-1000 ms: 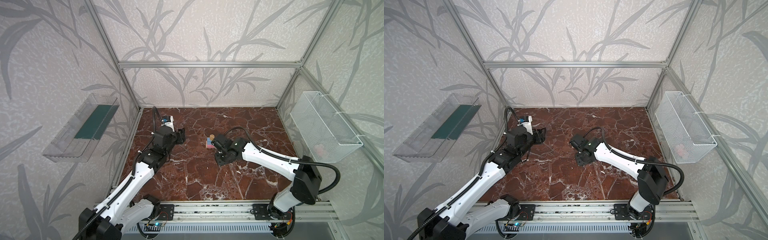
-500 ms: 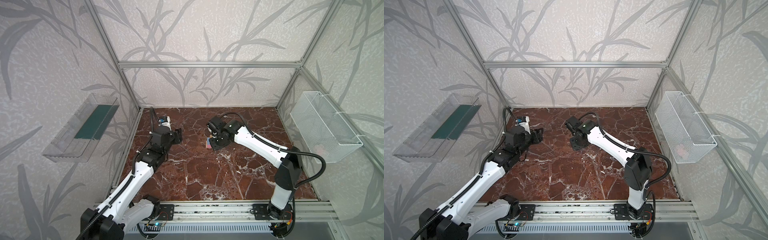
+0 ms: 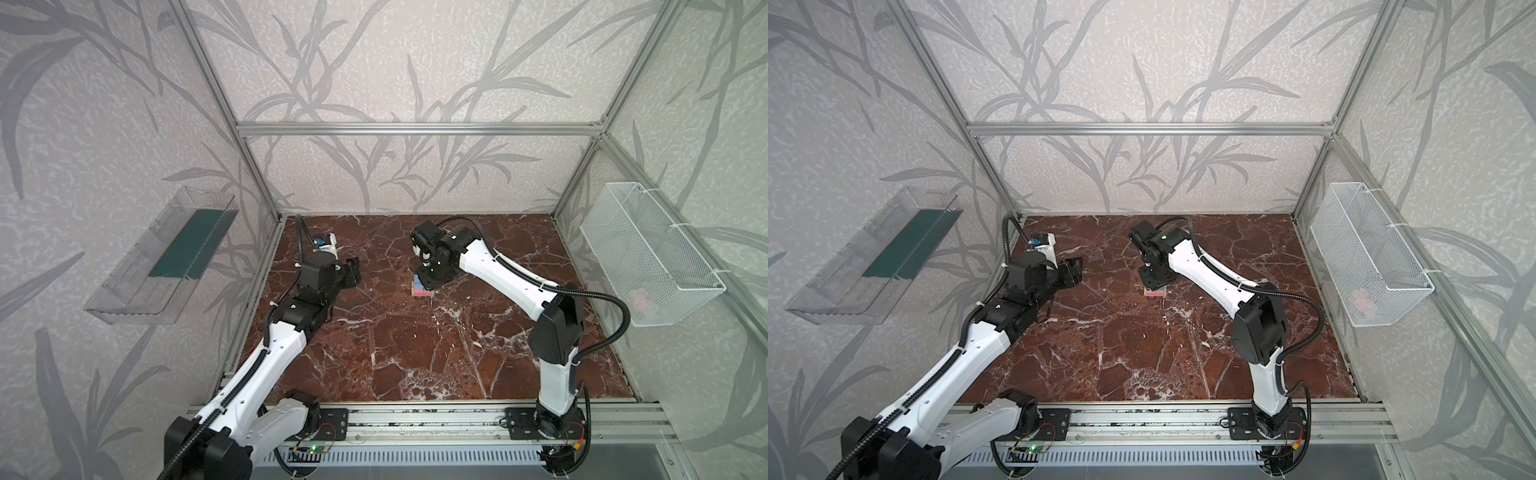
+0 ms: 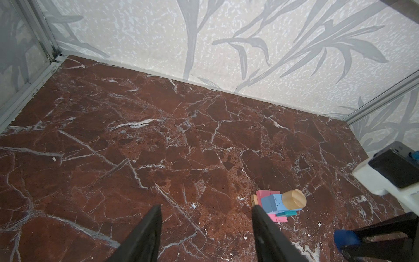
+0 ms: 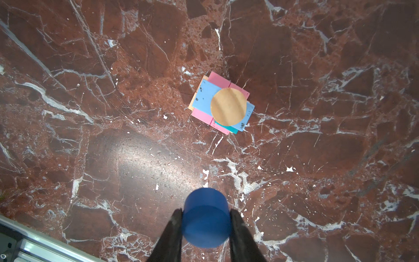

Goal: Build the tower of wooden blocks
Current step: 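Lift the blue cylinder with the right gripper and carry it toward the stack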

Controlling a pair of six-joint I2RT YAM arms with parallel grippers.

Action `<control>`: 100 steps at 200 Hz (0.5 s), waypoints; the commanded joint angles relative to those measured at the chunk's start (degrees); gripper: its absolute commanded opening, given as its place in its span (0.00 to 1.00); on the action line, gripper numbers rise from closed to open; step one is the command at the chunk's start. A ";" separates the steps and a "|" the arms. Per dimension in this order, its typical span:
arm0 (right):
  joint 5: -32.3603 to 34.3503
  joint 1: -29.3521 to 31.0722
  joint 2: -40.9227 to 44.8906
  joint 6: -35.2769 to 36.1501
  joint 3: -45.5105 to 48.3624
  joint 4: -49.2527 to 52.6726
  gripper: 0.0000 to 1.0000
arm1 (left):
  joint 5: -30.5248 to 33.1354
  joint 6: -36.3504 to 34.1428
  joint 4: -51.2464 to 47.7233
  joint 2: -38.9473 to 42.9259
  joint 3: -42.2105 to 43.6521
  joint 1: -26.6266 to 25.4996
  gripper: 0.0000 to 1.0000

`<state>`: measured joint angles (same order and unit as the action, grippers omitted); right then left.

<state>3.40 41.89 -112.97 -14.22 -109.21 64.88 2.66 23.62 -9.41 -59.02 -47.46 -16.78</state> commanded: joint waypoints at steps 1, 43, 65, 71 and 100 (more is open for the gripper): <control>-0.72 -0.99 -1.05 1.84 -2.73 2.83 0.18 | -0.72 0.37 0.14 -0.06 0.64 0.65 0.62; -1.76 -1.67 -2.79 2.70 -5.39 3.57 0.18 | -1.60 0.72 0.26 -0.72 0.69 1.22 0.62; -1.81 -1.97 -3.95 3.14 -7.06 4.52 0.18 | -1.51 0.73 0.10 -0.74 0.79 1.53 0.62; -1.81 -1.99 -4.22 3.37 -7.51 4.77 0.18 | -1.51 0.73 0.09 -0.74 0.92 1.65 0.62; -1.75 -2.22 -5.47 4.09 -9.97 5.81 0.18 | -1.70 0.99 0.08 -0.74 1.06 2.01 0.62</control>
<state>2.28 40.01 -117.21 -11.62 -116.05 67.88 1.37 24.12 -9.41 -59.61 -46.96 -15.29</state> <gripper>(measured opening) 0.316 0.617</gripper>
